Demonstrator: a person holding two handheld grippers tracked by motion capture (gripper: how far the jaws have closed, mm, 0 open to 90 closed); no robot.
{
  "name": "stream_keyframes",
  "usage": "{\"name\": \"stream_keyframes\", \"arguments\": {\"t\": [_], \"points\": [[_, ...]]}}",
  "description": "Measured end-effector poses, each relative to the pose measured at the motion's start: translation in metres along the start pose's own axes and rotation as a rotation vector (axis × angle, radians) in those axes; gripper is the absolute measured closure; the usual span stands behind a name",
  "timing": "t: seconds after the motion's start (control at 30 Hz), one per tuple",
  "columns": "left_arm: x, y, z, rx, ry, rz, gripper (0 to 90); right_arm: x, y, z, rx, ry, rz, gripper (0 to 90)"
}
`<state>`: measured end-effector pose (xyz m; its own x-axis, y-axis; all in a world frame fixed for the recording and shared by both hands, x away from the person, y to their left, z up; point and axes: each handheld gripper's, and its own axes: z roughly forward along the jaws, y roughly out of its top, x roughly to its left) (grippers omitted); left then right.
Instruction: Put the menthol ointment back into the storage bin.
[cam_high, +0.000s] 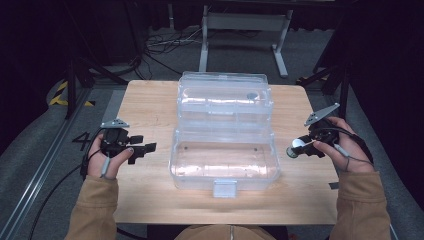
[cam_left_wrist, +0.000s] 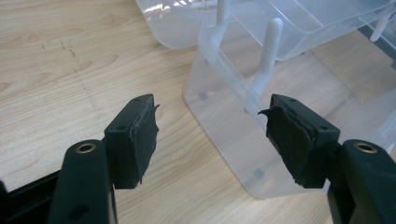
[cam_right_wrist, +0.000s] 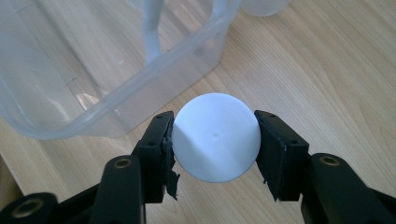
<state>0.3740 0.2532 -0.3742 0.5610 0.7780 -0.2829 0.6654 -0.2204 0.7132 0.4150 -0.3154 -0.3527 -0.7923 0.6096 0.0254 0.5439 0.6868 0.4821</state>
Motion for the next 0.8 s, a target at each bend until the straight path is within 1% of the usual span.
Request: {"name": "stream_keyframes", "arguments": {"t": [0.13, 0.3, 0.4, 0.43, 0.5, 0.6, 0.73, 0.77, 0.8], "points": [[0.0, -0.001, -0.001, 0.003, 0.001, -0.001, 34.0, 0.005, 0.003, -0.005, -0.014, 0.009, -0.014, 50.2], [0.001, -0.002, -0.001, 0.003, 0.004, -0.006, 34.1, 0.01, 0.006, -0.009, -0.017, 0.013, -0.037, 50.2], [0.001, -0.002, -0.001, 0.004, 0.005, -0.007, 34.1, 0.013, 0.007, -0.012, -0.021, 0.015, -0.04, 50.2], [0.001, -0.002, -0.001, 0.005, 0.005, -0.005, 34.1, 0.015, 0.008, -0.014, -0.026, 0.024, -0.055, 50.2], [0.001, -0.002, -0.001, 0.005, 0.005, -0.006, 34.1, 0.017, 0.008, -0.015, -0.024, 0.025, -0.061, 50.3], [0.0, -0.002, 0.0, 0.006, 0.004, -0.006, 34.1, 0.022, 0.011, -0.018, -0.019, 0.036, -0.084, 50.3], [0.001, -0.003, 0.0, 0.01, 0.005, -0.007, 34.1, 0.025, 0.012, -0.02, -0.027, 0.041, -0.109, 50.2], [0.001, -0.003, 0.0, 0.01, 0.005, -0.007, 34.1, 0.025, 0.012, -0.02, -0.027, 0.041, -0.109, 50.2], [0.001, -0.004, 0.001, 0.013, 0.006, -0.007, 34.1, 0.027, 0.013, -0.022, -0.031, 0.046, -0.122, 50.3]]}}
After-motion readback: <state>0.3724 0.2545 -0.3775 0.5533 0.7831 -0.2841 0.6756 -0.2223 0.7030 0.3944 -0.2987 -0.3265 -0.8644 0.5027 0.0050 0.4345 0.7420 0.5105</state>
